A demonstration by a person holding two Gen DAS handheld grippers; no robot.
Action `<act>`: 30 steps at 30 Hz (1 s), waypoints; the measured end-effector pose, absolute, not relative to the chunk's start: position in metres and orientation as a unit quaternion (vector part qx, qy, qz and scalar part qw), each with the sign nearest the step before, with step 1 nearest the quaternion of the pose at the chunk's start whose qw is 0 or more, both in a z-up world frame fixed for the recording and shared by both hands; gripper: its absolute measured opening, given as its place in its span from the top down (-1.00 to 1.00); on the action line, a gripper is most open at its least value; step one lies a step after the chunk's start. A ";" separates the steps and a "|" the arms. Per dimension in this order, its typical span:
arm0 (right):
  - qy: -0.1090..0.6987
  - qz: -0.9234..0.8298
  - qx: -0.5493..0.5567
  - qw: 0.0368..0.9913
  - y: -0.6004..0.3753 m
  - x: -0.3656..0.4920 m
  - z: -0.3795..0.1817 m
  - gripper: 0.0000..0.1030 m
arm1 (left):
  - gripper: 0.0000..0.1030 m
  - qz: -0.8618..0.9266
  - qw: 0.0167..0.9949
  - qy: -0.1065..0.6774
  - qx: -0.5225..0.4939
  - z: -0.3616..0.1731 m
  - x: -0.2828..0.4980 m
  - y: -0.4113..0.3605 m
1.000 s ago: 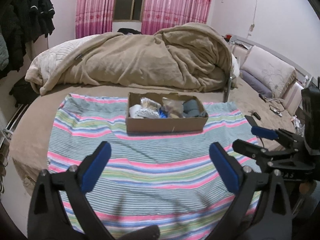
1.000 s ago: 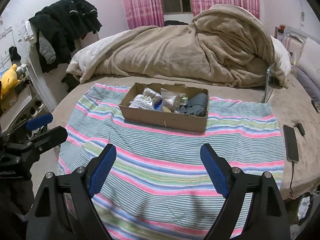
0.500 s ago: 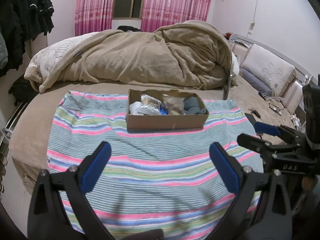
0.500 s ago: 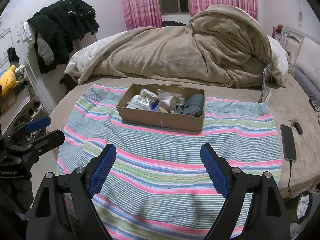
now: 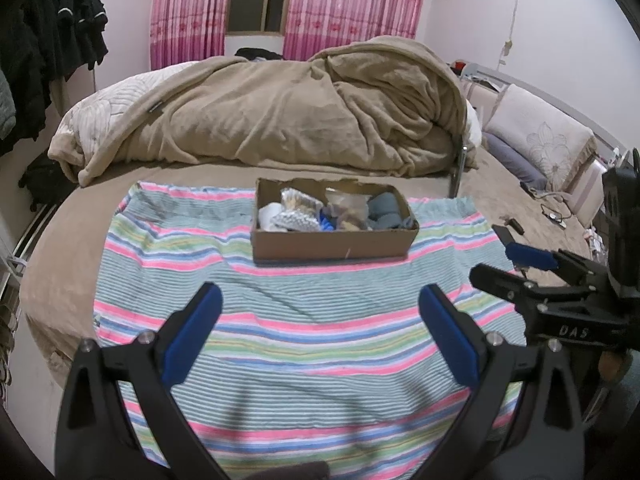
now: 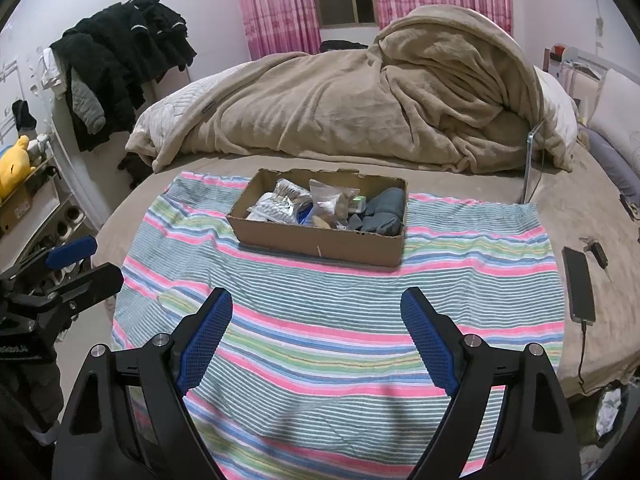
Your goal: Organize objects
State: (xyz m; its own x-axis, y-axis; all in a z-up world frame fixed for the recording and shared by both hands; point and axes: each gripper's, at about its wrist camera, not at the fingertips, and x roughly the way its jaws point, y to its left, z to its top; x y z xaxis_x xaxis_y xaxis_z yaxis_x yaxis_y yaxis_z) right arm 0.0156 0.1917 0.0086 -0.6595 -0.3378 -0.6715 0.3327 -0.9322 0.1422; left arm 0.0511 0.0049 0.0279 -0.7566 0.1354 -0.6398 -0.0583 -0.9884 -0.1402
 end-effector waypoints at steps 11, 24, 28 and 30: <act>-0.005 -0.911 0.369 0.185 0.193 0.010 0.009 -0.72 | -0.93 0.935 0.043 -0.062 -0.347 0.029 0.045 0.003; -0.004 -0.910 0.373 0.183 0.192 0.004 0.009 -0.72 | -0.93 0.935 0.037 -0.068 -0.345 0.029 0.043 -0.003; -0.004 -0.909 0.373 0.184 0.192 0.003 0.009 -0.72 | -0.93 0.934 0.036 -0.069 -0.348 0.027 0.041 -0.004; -0.004 -0.909 0.373 0.184 0.193 0.002 0.009 -0.72 | -0.93 0.934 0.036 -0.068 -0.349 0.027 0.040 -0.004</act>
State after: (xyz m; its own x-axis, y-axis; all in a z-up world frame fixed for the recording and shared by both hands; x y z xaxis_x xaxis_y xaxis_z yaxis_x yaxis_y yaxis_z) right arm 0.0023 0.1926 0.0088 -0.6539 -0.3366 -0.6776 0.3311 -0.9326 0.1439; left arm 0.0401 -0.0039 0.0273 -0.7539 0.1147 -0.6469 -0.0199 -0.9882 -0.1521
